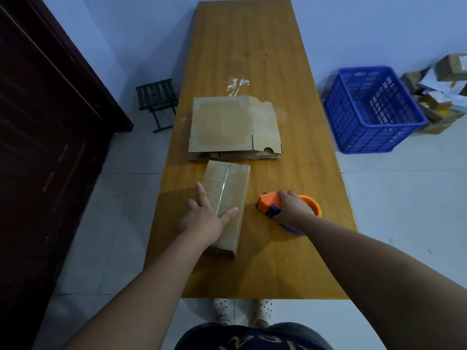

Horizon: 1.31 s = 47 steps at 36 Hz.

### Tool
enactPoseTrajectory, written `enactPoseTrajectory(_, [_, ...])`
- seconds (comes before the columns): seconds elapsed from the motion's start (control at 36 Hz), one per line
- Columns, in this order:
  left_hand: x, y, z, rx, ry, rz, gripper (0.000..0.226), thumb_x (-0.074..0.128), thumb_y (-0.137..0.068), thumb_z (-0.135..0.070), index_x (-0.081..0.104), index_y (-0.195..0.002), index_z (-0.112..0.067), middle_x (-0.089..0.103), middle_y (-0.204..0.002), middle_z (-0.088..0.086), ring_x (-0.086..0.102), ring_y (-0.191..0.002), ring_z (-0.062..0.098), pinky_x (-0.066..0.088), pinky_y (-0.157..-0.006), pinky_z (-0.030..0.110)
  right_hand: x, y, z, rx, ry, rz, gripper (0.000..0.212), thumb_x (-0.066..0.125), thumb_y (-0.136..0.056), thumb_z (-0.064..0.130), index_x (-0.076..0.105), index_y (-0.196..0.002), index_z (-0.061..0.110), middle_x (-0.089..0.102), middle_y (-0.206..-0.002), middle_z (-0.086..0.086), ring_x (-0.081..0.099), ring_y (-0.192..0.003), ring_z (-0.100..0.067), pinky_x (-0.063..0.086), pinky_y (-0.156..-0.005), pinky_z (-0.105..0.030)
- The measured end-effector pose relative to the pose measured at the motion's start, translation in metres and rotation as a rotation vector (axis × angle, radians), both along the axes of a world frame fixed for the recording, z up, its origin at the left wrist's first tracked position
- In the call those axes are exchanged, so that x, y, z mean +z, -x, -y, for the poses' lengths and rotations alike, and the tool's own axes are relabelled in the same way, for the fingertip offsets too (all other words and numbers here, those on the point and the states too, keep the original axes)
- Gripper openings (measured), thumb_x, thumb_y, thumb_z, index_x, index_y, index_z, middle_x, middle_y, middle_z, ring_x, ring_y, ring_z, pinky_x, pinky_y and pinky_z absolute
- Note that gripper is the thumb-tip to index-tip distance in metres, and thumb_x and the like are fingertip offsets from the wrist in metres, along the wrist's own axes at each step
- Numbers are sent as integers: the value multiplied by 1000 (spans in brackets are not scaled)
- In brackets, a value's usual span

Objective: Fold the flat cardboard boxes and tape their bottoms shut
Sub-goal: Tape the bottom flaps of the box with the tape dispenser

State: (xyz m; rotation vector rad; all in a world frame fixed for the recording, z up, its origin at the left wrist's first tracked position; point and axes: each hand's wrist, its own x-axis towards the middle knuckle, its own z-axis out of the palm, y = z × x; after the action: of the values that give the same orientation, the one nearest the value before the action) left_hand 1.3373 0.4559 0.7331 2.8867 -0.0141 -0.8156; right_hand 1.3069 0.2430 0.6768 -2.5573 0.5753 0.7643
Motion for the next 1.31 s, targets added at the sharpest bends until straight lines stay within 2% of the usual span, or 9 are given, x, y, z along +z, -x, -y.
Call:
enactPoseTrajectory(0.22, [-4,-4,13,149,226,-14,104,44,-85,-67,-30,-145,-26,-6,-159,12,14,-143,38,29,-109,52,6,2,4,-42,-39,54,74,71,-84,31,30,-146,22,44,-135,-4,54,-114,-25,50,-82,-35])
enactPoseTrajectory(0.36, [-8,-12,17,180,381,23,93,50,-92,-50,-26,-145,-37,1,-156,9,24,-138,34,36,-106,48,13,5,9,-68,-82,118,77,70,-85,31,27,-148,22,42,-139,-4,50,-120,-26,46,-89,-39])
enactPoseTrajectory(0.58, [-15,-1,18,121,596,391,52,57,-94,-20,39,-142,-30,21,-146,4,32,-130,21,36,-95,23,33,1,20,-269,-266,336,72,74,-81,30,36,-142,22,52,-128,-4,53,-106,-23,45,-80,-36])
enactPoseTrajectory(0.69, [-21,13,11,-125,652,530,30,58,-90,-4,63,-118,-13,37,-139,8,35,-129,22,41,-101,29,54,-4,21,-472,-529,497,64,78,-76,29,44,-130,27,60,-116,-1,60,-100,-25,54,-87,-49])
enactPoseTrajectory(0.81, [-15,11,9,-221,702,399,31,51,-92,1,64,-118,-9,52,-125,3,46,-120,17,36,-95,19,88,-9,16,-468,-814,565,49,75,-80,15,49,-120,24,65,-107,-4,65,-97,-30,58,-77,-39])
enactPoseTrajectory(0.94, [-9,4,6,-294,725,289,28,51,-94,-7,62,-119,-15,52,-125,-5,46,-115,9,31,-92,14,114,-9,3,-125,-1063,249,44,68,-78,12,52,-118,16,67,-99,-7,67,-86,-25,54,-68,-33])
enactPoseTrajectory(1.06, [-2,-3,10,-119,809,196,21,46,-94,-2,60,-94,-17,56,-100,-6,48,-94,8,36,-74,18,120,-7,-14,68,-1003,87,40,65,-78,19,54,-116,21,66,-101,-5,66,-87,-24,54,-70,-34])
enactPoseTrajectory(1.14, [5,-3,7,210,1217,-99,16,47,-95,-17,54,-80,-16,57,-85,3,51,-83,17,42,-72,22,122,-9,-21,103,-935,85,44,66,-76,26,54,-118,22,66,-106,-6,65,-91,-27,55,-76,-39])
enactPoseTrajectory(1.31, [3,-11,-5,493,1497,-262,66,25,-93,-63,62,-108,-12,67,-101,10,60,-100,21,42,-87,35,128,-17,-33,188,-765,78,52,68,-73,35,52,-121,22,66,-106,-6,67,-93,-29,57,-75,-39])
